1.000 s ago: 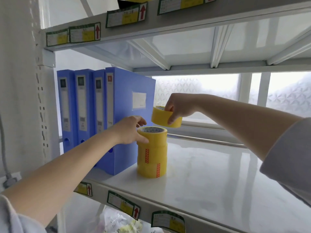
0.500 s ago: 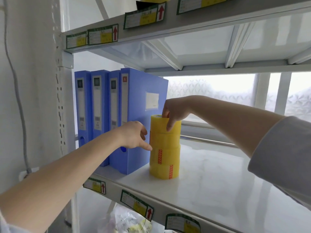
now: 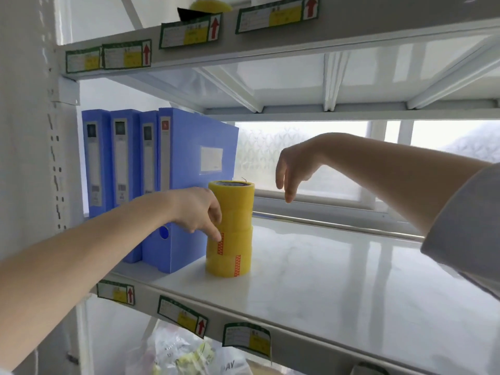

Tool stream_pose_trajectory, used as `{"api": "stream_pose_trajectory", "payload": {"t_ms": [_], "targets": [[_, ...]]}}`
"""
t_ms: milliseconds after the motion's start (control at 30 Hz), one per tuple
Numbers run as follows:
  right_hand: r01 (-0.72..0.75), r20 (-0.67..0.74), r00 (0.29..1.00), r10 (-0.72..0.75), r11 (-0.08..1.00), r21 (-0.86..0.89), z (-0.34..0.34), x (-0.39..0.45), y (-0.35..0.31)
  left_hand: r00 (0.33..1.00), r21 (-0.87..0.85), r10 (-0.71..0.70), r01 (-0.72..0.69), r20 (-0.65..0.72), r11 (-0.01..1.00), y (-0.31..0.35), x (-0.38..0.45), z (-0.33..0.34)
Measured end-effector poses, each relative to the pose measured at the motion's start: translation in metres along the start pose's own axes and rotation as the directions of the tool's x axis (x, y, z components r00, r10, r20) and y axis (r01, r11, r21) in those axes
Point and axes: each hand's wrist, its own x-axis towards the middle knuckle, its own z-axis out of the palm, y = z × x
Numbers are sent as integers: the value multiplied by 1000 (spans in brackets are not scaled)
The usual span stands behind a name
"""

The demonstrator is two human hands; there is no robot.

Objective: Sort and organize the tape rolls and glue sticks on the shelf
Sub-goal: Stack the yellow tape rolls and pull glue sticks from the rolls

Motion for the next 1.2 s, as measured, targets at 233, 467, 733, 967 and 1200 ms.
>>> {"api": "stream_pose_trajectory", "payload": {"t_ms": [233, 467, 733, 967, 1200], "targets": [[-267, 177, 944, 277, 960, -81, 15, -94, 89, 990, 91, 102, -111, 99, 990, 90, -1, -4], [-545, 203, 816, 541, 837, -40, 21, -225, 188, 918, 60, 374, -384, 135, 921, 229, 12, 22], [-717, 147, 689, 710, 697, -2, 57, -328, 259, 782, 30, 617, -621, 91, 783, 351, 19, 56], [-724, 85, 688, 721, 690, 4, 90, -332, 292, 781, -35, 624, -623, 13, 781, 370, 56, 79], [-671, -5, 739, 674, 736, 92, 129, -287, 326, 829, -111, 557, -549, 56, 828, 372, 104, 113]]}}
